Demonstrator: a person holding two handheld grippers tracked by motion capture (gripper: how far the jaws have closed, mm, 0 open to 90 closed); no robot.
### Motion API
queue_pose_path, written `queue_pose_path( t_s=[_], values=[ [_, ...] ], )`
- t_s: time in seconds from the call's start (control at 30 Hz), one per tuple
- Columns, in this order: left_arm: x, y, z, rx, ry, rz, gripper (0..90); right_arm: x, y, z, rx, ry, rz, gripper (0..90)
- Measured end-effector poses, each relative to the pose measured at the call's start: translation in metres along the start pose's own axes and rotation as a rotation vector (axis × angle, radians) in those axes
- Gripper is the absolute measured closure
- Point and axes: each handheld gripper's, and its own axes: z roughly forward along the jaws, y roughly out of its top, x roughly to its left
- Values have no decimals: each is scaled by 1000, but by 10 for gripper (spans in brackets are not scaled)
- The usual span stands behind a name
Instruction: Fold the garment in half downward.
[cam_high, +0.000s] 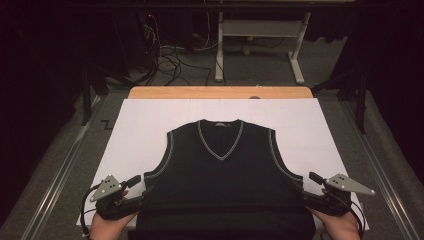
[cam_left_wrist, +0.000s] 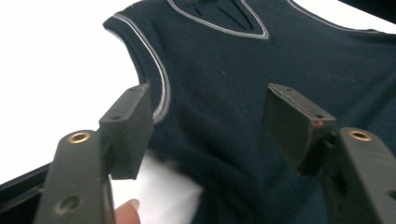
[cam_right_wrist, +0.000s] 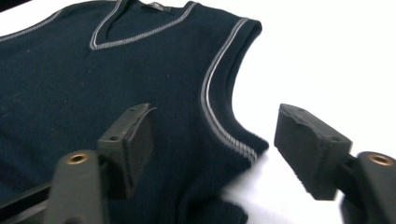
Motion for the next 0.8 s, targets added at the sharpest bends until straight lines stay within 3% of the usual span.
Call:
queue_pose_path(
  t_s=[0.17, 0.23, 0.27, 0.33, 0.43, 0.6, 0.8],
  values=[
    [5, 17, 11, -9, 24, 1, 174, -5, 18, 11, -32, -10, -10, 154],
    [6, 21, 14, -6, 14, -7, 138, -5, 21, 13, -30, -13, -12, 147],
    [6, 25, 18, 3, 7, -11, 32, -7, 26, 18, -34, -18, -10, 101],
    [6, 33, 24, 8, 1, -6, 0, -7, 29, 21, -31, -24, -10, 81],
    [5, 43, 30, -14, 13, 5, 0, -7, 34, 28, -25, -35, -14, 2],
    [6, 60, 44, -3, 28, 22, 0, -9, 40, 36, -33, -45, -16, 0],
    [16, 81, 59, 6, 53, 27, 0, -11, 45, 44, -27, -55, -16, 1]
  ],
)
